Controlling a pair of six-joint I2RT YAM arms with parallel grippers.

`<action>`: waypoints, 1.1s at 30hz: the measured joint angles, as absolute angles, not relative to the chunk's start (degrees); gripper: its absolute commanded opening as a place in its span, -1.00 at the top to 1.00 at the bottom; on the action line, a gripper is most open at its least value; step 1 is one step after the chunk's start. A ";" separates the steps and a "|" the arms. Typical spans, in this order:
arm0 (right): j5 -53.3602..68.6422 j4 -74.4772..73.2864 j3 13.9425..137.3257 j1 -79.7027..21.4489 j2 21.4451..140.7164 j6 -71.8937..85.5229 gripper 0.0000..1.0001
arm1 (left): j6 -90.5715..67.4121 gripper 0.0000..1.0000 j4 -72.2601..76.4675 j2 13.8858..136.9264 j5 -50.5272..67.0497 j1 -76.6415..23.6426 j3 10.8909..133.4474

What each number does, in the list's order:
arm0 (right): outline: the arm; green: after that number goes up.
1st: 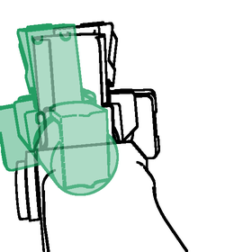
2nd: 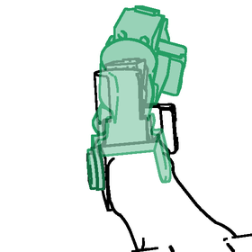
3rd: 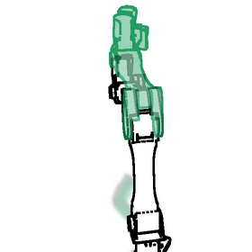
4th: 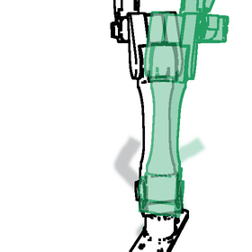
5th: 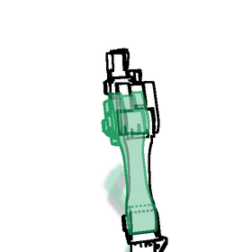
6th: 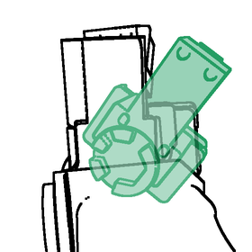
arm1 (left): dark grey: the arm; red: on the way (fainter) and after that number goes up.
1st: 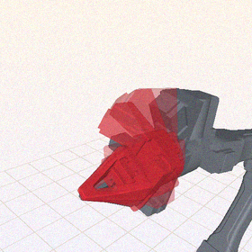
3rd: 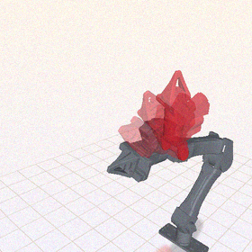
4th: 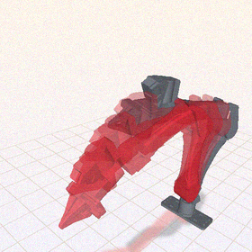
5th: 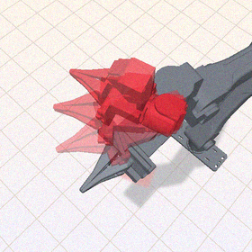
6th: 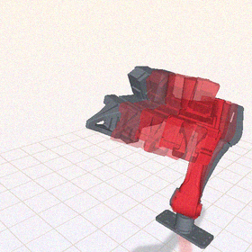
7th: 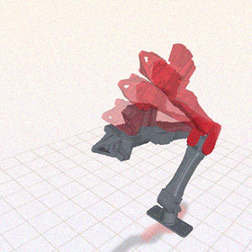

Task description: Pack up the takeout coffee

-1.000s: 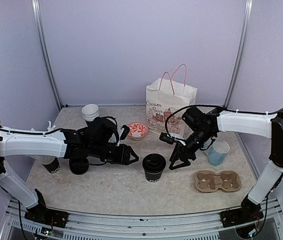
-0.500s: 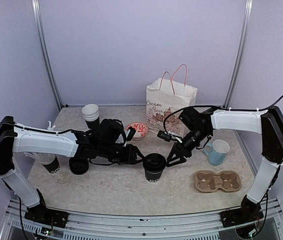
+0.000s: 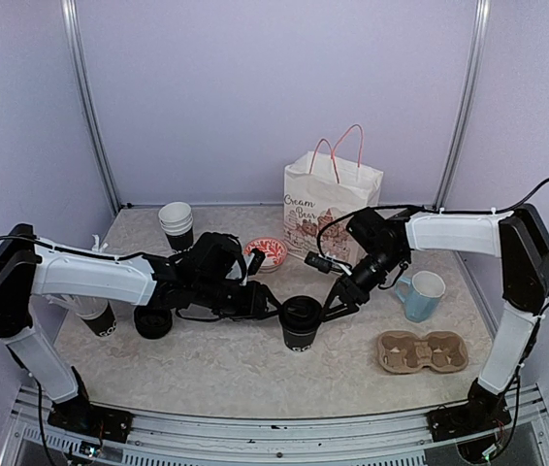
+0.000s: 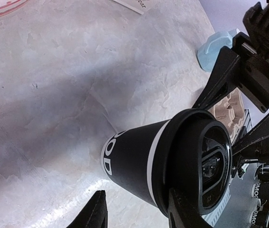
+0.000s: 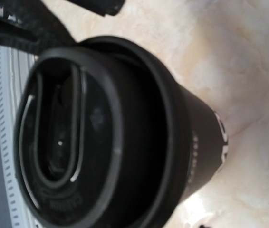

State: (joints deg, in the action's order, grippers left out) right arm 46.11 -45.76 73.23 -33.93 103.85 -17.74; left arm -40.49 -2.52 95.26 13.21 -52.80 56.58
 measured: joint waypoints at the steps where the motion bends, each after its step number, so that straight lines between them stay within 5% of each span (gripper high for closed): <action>1: 46.28 -45.82 73.23 -33.76 104.09 -16.93 0.06 | -40.49 0.16 -2.28 95.33 13.21 -52.80 56.51; 6: 48.53 -46.41 73.95 -33.45 105.62 -14.52 0.31 | -40.80 0.18 -0.99 95.48 13.30 -52.25 55.88; 17: 50.65 -45.12 73.58 -33.15 106.30 -13.52 0.28 | -41.56 0.26 1.76 95.85 14.11 -51.11 54.81; 33: 53.41 -47.64 76.03 -33.08 109.08 -11.90 0.51 | -40.80 0.25 3.40 96.55 14.50 -50.22 54.85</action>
State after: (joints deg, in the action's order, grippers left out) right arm 53.41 -47.64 76.03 -33.08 109.08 -11.90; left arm -40.80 3.40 96.55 14.50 -50.22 54.85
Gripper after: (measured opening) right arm 0.253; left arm 0.367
